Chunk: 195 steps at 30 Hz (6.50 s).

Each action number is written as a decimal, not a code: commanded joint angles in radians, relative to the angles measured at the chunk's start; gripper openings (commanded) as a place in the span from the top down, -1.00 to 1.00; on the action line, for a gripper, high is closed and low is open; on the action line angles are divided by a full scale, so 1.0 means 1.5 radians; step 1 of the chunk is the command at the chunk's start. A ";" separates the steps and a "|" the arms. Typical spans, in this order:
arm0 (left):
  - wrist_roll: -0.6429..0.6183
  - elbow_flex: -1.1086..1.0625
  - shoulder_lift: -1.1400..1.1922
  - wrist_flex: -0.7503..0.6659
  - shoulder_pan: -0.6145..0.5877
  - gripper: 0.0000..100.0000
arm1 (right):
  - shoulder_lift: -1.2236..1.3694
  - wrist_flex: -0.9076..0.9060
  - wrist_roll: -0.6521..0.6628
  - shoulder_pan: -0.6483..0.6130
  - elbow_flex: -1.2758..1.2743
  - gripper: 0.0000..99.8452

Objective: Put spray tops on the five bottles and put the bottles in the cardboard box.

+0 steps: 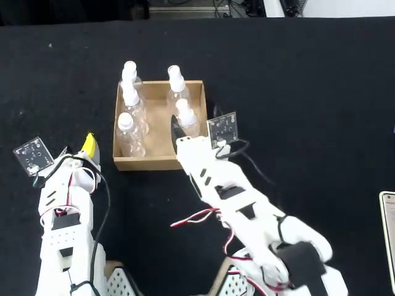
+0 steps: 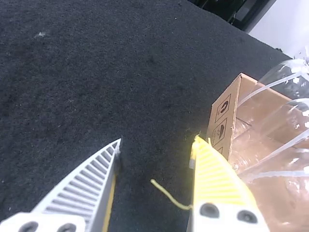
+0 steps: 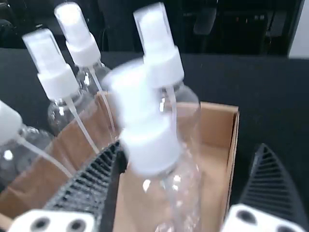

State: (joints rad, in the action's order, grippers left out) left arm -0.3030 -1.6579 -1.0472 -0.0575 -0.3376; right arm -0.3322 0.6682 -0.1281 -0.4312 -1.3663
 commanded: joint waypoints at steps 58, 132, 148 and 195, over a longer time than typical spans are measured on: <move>0.164 0.072 -0.197 0.347 -0.034 0.91 | -0.782 -1.067 0.099 0.333 0.013 0.98; 0.184 -0.028 -0.520 0.890 0.076 0.90 | -1.045 -1.317 0.102 0.358 -0.211 0.98; 0.184 -0.028 -0.518 0.890 0.076 0.90 | -1.045 -1.317 0.102 0.358 -0.211 0.98; 0.184 -0.028 -0.518 0.890 0.076 0.90 | -1.045 -1.317 0.102 0.358 -0.211 0.98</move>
State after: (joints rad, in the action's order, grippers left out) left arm -0.0330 -1.6809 -1.8128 1.2528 -0.2332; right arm -1.7975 -1.2850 0.0207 0.0905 -1.6840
